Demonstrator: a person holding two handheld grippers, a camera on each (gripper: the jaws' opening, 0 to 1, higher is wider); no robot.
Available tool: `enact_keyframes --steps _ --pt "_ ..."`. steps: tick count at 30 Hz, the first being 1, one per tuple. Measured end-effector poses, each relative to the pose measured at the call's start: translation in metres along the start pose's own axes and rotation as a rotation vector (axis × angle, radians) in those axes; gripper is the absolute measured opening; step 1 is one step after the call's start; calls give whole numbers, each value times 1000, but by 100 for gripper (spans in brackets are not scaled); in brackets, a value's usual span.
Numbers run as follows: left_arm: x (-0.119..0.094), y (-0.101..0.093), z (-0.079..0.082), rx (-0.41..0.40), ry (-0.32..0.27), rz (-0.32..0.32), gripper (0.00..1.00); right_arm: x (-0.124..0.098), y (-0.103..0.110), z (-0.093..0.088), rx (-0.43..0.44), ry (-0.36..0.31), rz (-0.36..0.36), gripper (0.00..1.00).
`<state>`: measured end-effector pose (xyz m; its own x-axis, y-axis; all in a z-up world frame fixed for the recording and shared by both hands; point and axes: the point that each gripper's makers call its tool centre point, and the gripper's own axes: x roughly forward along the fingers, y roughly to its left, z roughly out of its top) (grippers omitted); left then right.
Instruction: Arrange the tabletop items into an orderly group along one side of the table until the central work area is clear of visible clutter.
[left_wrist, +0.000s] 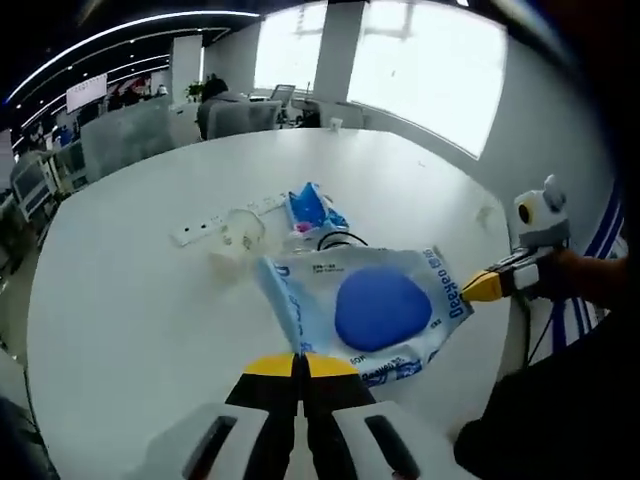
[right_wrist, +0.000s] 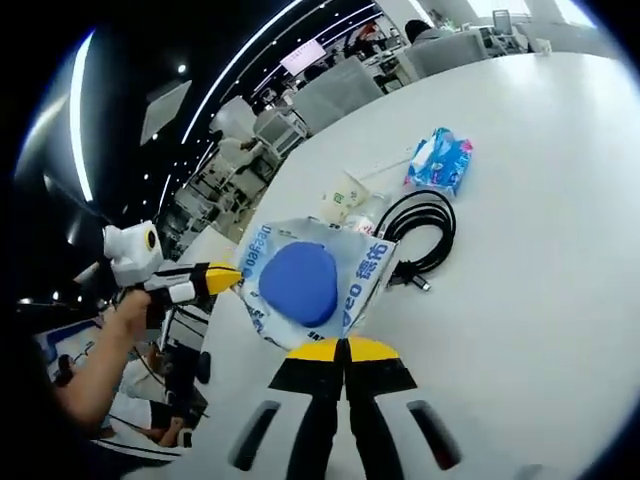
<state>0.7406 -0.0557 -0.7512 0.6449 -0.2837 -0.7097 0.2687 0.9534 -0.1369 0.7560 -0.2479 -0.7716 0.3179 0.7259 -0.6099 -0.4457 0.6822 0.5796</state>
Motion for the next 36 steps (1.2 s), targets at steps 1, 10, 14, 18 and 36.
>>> enact_keyframes --steps 1,10,14,18,36 --pt "0 -3 -2 -9 -2 0 0 -2 -2 -1 -1 4 2 0" --pt "12 -45 -26 -98 -11 -6 0 -20 -32 -14 -137 54 -26 0" --pt "17 -61 -36 -111 0 -8 0 -21 -49 -21 -146 77 -34 0" --pt "25 -76 -51 -122 15 -24 0 -22 -64 -28 -142 101 -46 0" --pt "70 -80 -88 -136 15 -13 0 -8 -103 -46 -209 95 -110 0"
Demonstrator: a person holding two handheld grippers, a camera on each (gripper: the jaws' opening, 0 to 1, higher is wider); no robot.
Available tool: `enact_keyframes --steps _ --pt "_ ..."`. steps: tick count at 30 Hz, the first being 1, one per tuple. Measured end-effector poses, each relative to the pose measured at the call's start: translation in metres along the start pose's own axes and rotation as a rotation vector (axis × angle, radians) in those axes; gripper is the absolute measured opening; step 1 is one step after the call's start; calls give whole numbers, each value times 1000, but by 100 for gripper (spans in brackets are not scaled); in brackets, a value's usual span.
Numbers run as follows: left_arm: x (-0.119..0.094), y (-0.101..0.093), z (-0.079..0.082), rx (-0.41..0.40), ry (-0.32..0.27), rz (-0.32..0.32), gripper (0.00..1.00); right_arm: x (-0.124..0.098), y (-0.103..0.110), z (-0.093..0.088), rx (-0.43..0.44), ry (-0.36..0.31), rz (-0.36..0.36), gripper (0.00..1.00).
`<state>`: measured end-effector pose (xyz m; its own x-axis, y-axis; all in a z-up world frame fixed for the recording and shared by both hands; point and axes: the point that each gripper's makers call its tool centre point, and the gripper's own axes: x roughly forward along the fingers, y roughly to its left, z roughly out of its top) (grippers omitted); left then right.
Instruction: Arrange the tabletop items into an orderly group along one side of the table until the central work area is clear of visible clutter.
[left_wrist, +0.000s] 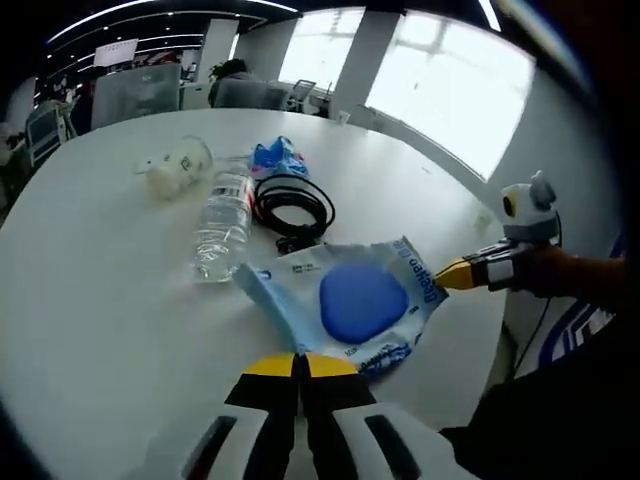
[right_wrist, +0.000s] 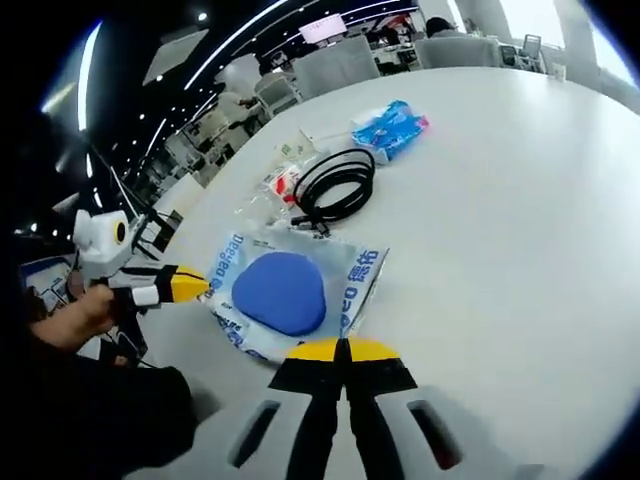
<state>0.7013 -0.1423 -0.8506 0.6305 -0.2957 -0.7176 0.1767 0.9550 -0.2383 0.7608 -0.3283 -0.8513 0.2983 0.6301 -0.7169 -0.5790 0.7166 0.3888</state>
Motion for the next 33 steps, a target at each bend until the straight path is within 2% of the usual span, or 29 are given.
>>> enact_keyframes --steps 4,8,11,16,24,33 --pt "3 2 -5 8 14 0 0 5 -4 -9 -3 4 -14 0" --pt "5 5 -6 21 3 2 0 4 -4 -8 3 -9 -25 0" --pt "8 7 -11 23 -1 -4 0 4 -6 -7 -31 -16 -41 0" --pt "7 9 -9 37 -3 -13 1 4 -9 -5 -63 -20 -46 0" --pt "6 8 -11 56 6 -18 4 0 -10 -5 -63 -38 -65 1" --pt "-2 4 -13 67 -4 -27 9 -8 -1 4 -70 -94 -60 21"
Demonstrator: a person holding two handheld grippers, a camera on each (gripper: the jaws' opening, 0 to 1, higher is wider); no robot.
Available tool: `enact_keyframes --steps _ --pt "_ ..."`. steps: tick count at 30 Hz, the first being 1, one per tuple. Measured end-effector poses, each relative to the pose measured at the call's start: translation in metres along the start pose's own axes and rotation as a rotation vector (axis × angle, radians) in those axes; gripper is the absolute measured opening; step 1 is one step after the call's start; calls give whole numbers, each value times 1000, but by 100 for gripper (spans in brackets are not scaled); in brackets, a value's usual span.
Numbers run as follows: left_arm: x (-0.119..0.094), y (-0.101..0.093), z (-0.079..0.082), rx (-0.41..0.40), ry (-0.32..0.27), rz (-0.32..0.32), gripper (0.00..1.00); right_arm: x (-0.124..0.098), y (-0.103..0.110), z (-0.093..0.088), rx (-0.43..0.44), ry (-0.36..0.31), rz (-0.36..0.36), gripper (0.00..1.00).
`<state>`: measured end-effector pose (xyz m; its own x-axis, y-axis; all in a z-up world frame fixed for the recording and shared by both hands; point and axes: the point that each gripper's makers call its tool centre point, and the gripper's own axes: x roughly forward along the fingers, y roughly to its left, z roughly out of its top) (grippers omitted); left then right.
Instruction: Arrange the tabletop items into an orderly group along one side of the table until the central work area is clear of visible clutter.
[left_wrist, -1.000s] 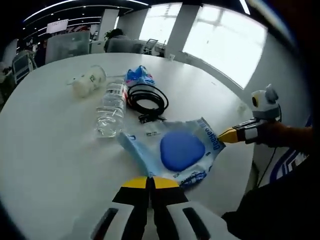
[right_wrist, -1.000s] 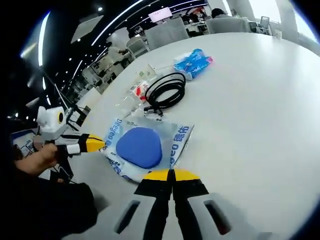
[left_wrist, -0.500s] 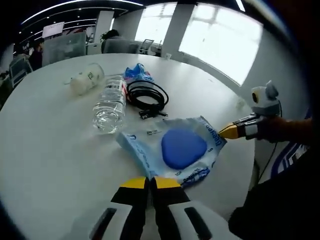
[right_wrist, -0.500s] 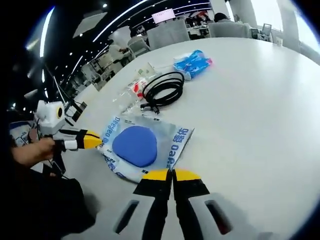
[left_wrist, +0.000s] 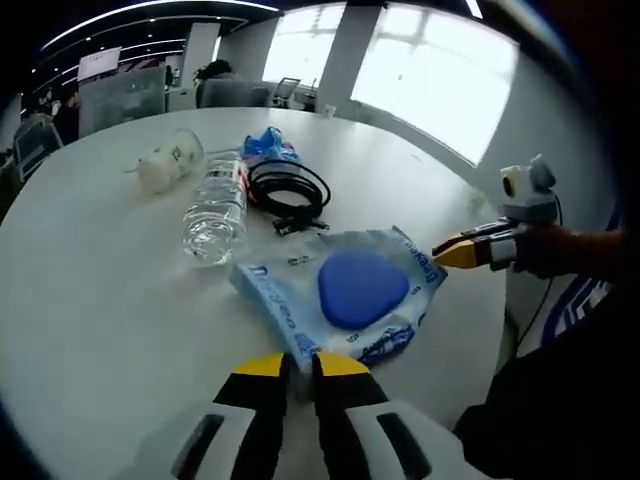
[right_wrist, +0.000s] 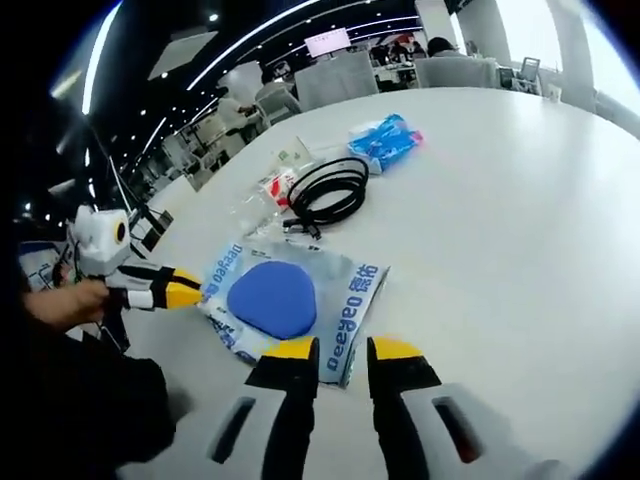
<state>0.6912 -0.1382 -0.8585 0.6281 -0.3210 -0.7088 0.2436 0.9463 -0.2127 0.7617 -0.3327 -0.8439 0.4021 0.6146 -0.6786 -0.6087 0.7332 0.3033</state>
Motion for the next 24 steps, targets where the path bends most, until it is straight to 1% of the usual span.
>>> enact_keyframes --steps 2,4,6,8,11,12,15,20,24 --pt "-3 1 2 0 -9 4 10 -1 2 2 -12 -7 -1 25" --pt "-8 7 6 4 -38 29 14 -3 6 7 -34 -26 -1 29" --pt "-12 13 9 -12 -56 42 18 -4 7 11 -41 -38 -4 33" --pt "-17 19 13 -8 -72 54 19 -6 10 18 -45 -60 -2 36" --pt "-27 25 23 5 -106 77 22 -6 11 27 -58 -81 -4 39" --pt "-31 30 28 13 -128 89 23 -7 12 33 -60 -99 -4 40" --pt "-42 38 38 16 -158 110 27 -9 17 45 -61 -123 1 45" --pt "-58 48 49 15 -174 119 31 -10 26 67 -76 -164 16 53" --pt "-67 55 54 -8 -174 107 40 -10 34 83 -97 -188 21 59"
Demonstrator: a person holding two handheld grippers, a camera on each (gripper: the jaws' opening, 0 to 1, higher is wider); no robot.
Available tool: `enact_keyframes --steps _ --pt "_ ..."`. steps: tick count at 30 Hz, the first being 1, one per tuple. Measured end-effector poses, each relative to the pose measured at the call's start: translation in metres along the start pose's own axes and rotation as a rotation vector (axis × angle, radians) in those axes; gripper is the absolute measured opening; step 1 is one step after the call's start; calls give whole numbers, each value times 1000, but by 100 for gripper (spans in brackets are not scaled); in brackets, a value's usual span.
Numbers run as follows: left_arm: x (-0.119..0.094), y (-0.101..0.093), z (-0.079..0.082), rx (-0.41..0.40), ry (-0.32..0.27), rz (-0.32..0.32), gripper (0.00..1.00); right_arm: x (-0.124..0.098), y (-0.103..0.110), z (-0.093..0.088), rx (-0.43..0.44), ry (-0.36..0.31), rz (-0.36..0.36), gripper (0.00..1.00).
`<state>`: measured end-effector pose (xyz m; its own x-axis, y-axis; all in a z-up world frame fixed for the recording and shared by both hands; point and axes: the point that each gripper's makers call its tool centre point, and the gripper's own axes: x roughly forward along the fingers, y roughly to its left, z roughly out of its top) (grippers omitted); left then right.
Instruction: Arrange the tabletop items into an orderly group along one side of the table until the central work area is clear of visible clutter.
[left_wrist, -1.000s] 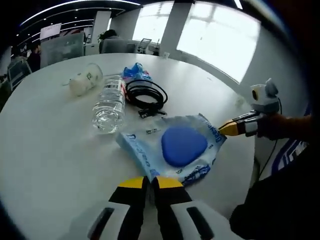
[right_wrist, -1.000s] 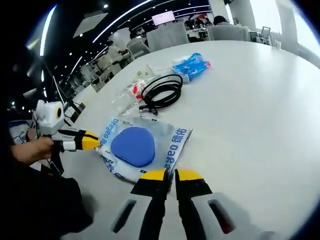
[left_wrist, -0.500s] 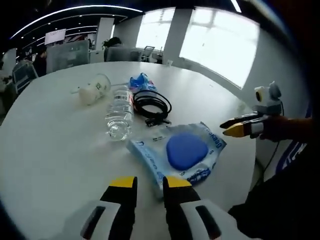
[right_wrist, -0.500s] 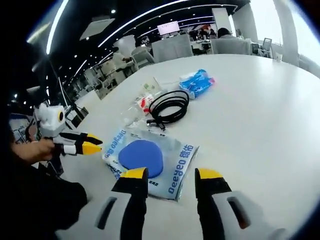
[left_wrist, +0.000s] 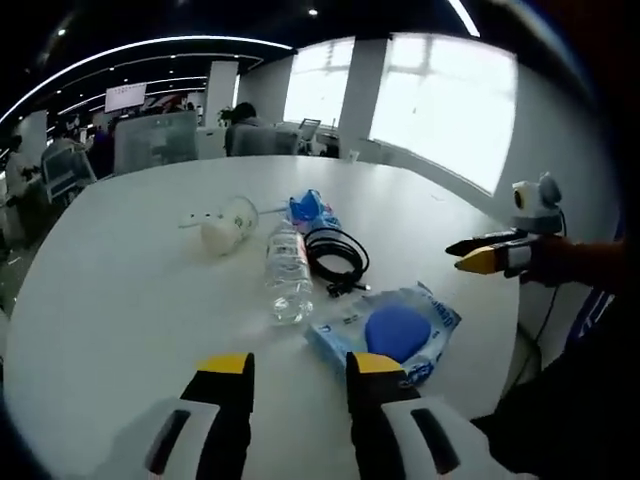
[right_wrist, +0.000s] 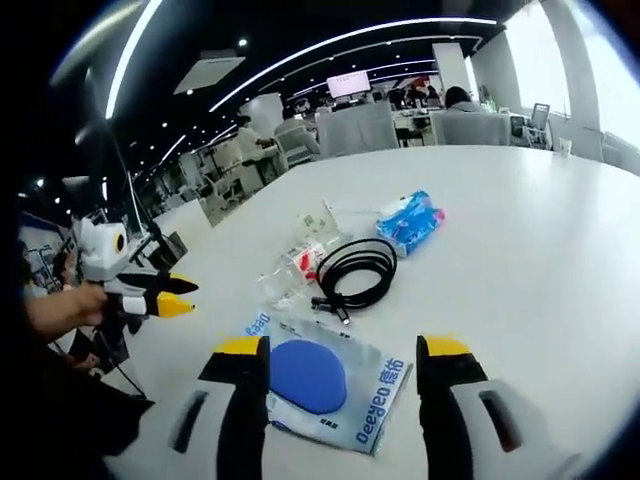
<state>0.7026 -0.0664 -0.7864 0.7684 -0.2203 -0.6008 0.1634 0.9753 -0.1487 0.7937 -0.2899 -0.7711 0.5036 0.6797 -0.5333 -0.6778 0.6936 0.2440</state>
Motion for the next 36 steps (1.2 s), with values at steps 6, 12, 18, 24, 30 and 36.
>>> enact_keyframes --steps 6,12,18,24,30,36 --pt "-12 6 14 92 6 -1 53 9 18 21 2 -13 42 77" --pt "-16 4 30 65 -15 -40 64 20 28 38 -23 -18 57 85" --pt "-18 1 36 79 -14 -78 76 34 36 54 -24 -30 77 95" --pt "-20 1 35 94 7 -110 84 49 38 68 -42 -30 101 100" --pt "-23 4 31 88 11 -119 92 68 39 82 -51 -23 104 100" --pt "-25 8 30 87 16 -118 98 86 41 91 -65 -3 105 98"
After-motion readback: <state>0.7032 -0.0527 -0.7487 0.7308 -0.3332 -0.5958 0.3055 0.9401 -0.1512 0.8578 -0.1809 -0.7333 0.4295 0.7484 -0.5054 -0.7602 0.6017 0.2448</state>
